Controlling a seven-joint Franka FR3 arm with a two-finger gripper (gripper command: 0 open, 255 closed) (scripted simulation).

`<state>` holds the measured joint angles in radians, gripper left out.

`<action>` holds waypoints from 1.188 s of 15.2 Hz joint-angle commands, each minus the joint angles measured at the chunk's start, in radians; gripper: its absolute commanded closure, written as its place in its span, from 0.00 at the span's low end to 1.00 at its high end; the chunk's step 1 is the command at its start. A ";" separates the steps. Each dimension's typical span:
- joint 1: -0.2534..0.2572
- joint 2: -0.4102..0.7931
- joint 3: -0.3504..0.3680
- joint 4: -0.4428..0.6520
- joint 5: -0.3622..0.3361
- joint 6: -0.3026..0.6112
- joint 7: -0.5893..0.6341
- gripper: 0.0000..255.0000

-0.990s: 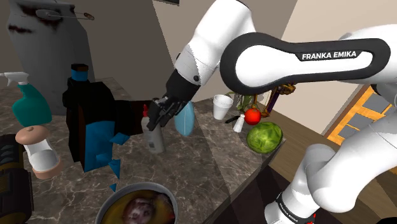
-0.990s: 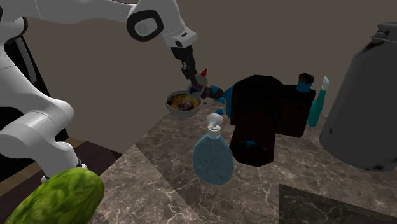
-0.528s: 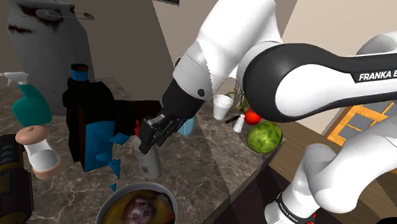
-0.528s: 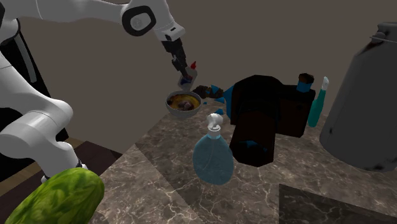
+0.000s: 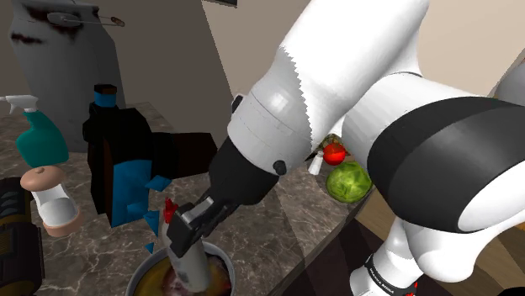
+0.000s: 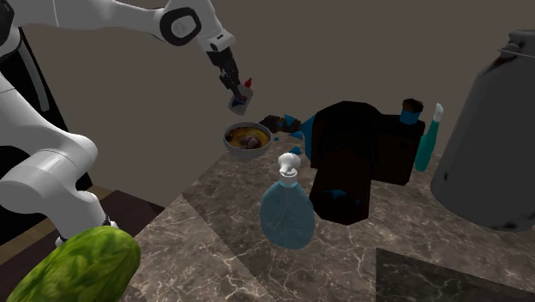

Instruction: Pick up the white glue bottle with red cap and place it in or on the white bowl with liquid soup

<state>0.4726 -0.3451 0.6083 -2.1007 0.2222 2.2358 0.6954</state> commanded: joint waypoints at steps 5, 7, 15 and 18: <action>0.005 0.006 0.018 -0.070 0.004 0.078 0.008 1.00; 0.005 0.011 0.024 -0.093 0.004 0.105 0.008 1.00; 0.004 0.042 0.048 -0.176 -0.001 0.217 0.015 1.00; 0.004 0.045 0.050 -0.182 -0.002 0.226 0.016 1.00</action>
<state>0.4752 -0.3028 0.6563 -2.2743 0.2197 2.4649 0.7103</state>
